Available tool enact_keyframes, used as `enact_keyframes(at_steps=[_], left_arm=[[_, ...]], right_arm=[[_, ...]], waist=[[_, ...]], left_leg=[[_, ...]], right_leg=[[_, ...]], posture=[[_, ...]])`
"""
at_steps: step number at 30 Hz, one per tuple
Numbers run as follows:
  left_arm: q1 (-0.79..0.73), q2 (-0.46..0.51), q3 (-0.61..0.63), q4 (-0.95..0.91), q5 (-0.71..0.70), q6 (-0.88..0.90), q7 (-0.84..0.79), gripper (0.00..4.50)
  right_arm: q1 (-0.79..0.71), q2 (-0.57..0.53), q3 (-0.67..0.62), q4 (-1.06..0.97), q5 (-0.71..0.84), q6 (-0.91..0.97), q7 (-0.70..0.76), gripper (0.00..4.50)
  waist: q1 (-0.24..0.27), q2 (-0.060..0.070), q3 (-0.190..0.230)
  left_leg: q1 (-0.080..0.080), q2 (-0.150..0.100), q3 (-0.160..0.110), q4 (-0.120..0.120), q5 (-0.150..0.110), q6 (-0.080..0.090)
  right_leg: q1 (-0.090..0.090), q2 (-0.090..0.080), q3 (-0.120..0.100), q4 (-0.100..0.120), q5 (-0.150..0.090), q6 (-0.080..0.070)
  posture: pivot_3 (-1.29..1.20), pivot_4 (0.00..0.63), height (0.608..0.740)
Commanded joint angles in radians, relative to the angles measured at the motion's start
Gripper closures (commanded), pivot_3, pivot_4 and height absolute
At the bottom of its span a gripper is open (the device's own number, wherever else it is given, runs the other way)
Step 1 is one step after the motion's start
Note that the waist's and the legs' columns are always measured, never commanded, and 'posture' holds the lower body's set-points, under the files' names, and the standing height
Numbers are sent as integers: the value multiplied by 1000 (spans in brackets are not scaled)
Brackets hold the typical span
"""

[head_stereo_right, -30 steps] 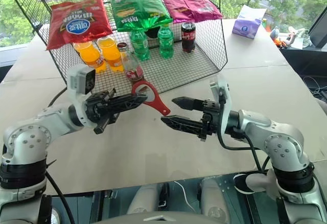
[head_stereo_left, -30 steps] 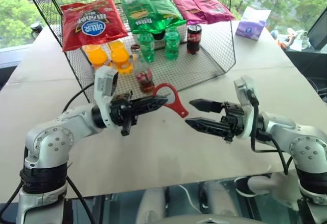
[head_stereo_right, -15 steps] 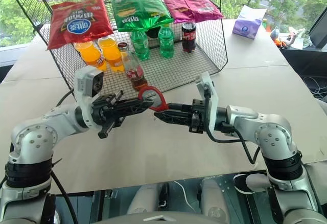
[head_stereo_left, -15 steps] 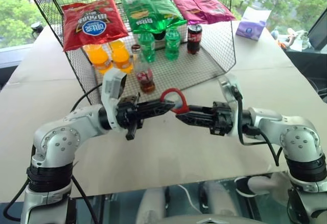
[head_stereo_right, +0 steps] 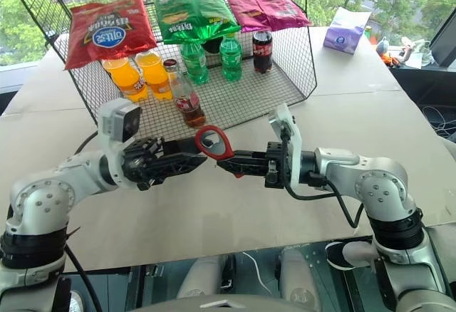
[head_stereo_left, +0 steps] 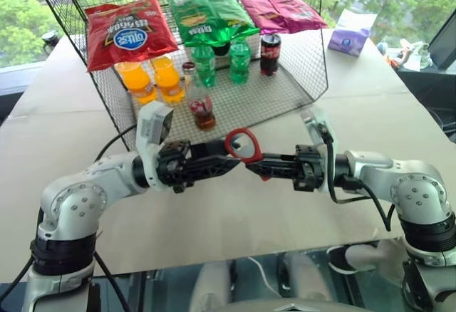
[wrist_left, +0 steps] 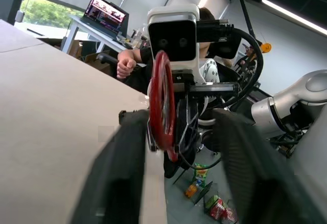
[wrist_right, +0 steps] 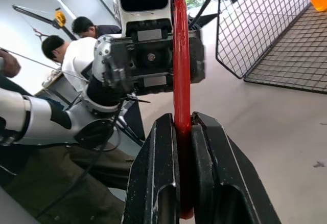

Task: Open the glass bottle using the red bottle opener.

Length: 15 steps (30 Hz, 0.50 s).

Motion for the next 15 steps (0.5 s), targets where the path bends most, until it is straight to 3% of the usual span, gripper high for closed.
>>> enact_keyframes(at_steps=[1,2,5,9,10,11,15], left_arm=[[54,18,59,-84,43,-54,53,345],[79,13,67,-106,90,-84,90,128],[122,-13,99,-146,130,-115,200,128],[38,-92,31,-167,489,-222,573,128],[10,-89,19,-141,522,-203,609,128],[-14,-88,15,-109,494,-214,542,128],[-62,-139,9,-22,605,-271,626,128]], right_arm=[[28,-13,-39,-32,-15,-29,10,4500],[39,-13,-47,-36,-20,-35,8,4500],[68,1,-81,-37,-7,-57,-20,4500],[102,30,-127,-42,6,-92,-75,4500],[105,37,-131,-44,2,-100,-85,4500],[110,45,-136,-47,-2,-108,-95,4500],[120,63,-138,-59,-17,-133,-126,4500]], waist=[[0,0,0],[1,0,0],[1,0,0],[13,0,0],[16,-1,0],[17,-1,0],[17,0,0]], left_leg=[[0,0,0,0,0,0],[0,0,0,0,0,0],[0,0,0,0,0,0],[0,0,-1,0,0,0],[0,-1,-1,0,0,0],[0,-1,-1,0,0,0],[0,-1,0,-1,0,0]], right_leg=[[0,0,0,0,0,0],[0,0,0,0,0,0],[0,-1,0,-1,0,0],[0,-2,0,-1,0,0],[1,-2,-1,-1,0,0],[1,0,0,-1,1,0],[1,0,0,-2,1,0]], posture=[[0,150,740],[0,150,740],[0,150,740],[0,150,740],[0,150,740],[0,150,740],[0,150,740]])
